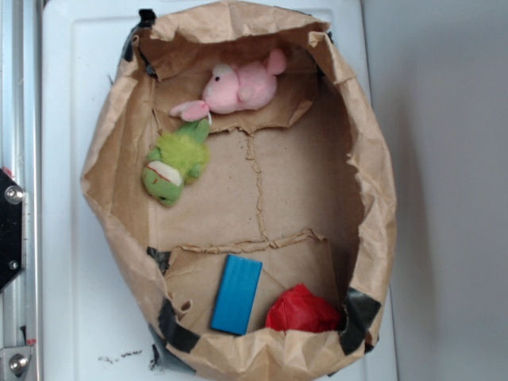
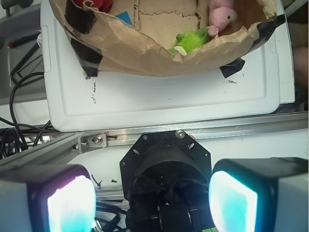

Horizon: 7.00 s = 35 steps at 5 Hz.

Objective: Grab the pink bunny.

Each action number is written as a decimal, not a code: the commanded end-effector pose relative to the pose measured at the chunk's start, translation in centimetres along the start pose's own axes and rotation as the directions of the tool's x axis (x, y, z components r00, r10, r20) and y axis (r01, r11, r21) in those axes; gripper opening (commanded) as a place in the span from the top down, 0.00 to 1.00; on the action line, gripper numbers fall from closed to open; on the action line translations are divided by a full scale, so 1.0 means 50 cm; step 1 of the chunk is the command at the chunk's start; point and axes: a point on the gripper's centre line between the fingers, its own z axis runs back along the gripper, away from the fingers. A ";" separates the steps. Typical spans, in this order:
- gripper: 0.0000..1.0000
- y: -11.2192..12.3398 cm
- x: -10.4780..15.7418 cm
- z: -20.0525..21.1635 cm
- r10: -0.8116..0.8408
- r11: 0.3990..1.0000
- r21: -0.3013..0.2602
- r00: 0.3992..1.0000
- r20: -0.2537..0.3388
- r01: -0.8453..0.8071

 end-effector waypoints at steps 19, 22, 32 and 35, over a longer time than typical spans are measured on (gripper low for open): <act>0.00 0.236 0.327 -0.340 0.242 0.961 0.104 0.961 0.133 -0.256; 0.00 0.317 0.351 -0.290 0.302 0.932 0.166 0.943 0.138 -0.323; 1.00 0.286 0.315 -0.339 0.237 0.956 0.143 0.962 0.136 -0.256; 1.00 0.188 0.303 -0.193 0.223 0.974 0.010 0.966 0.131 -0.226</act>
